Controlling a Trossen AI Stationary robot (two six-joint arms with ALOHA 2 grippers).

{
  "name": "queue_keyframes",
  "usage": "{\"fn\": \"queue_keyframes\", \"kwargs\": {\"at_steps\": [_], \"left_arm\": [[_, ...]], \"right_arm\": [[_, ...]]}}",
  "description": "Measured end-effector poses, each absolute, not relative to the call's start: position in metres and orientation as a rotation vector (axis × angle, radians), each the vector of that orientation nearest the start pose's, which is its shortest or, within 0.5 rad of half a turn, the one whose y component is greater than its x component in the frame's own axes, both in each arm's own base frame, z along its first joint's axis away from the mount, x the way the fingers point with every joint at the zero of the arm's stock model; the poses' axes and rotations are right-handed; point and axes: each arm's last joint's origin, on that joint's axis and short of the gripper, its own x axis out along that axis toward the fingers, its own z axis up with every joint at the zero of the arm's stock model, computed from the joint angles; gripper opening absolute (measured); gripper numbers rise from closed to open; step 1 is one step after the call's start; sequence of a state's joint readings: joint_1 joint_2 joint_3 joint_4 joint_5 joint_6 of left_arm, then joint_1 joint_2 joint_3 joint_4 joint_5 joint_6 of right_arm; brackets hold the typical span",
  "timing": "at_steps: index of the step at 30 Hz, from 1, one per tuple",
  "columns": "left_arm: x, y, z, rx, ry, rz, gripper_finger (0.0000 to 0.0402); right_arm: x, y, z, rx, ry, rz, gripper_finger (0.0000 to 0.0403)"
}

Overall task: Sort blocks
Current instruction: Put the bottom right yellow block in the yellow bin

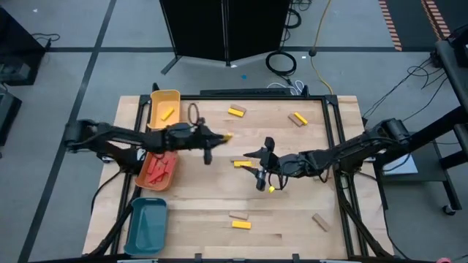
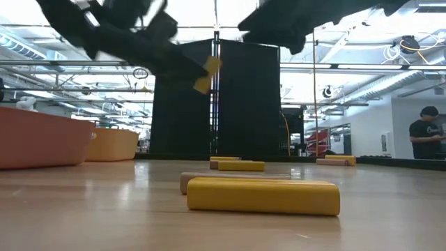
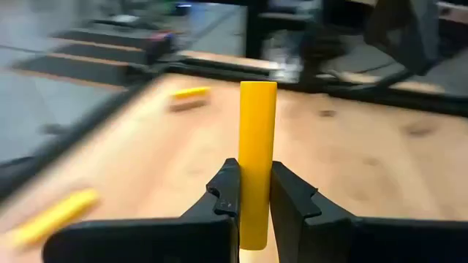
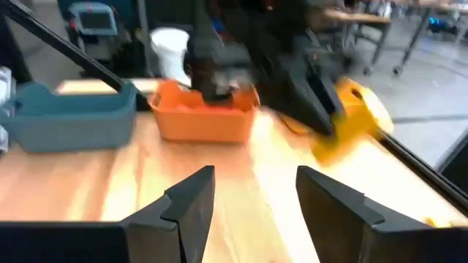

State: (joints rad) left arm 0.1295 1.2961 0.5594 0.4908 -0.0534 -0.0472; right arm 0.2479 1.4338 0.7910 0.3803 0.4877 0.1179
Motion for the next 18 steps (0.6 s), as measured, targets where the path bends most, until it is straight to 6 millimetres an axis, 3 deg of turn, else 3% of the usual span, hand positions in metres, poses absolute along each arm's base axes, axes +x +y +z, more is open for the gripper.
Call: {"fn": "queue_keyframes", "kwargs": {"at_steps": [6,10,14,18], "left_arm": [[0.214,0.051,0.236,-0.026,0.348,0.659,0.0031],[0.182,0.063,0.234,-0.088,0.438,0.981,0.0031],[0.157,0.074,0.226,-0.222,0.514,1.157,0.0031],[0.146,0.084,0.218,-0.306,0.582,1.238,0.0031]], "right_arm": [[0.291,0.059,0.248,0.036,0.26,-0.265,0.0186],[0.291,0.058,0.246,0.027,0.281,-0.271,0.0186],[0.291,0.058,0.246,0.028,0.281,-0.271,0.0185],[0.291,0.058,0.247,0.03,0.274,-0.272,0.0185]]}}
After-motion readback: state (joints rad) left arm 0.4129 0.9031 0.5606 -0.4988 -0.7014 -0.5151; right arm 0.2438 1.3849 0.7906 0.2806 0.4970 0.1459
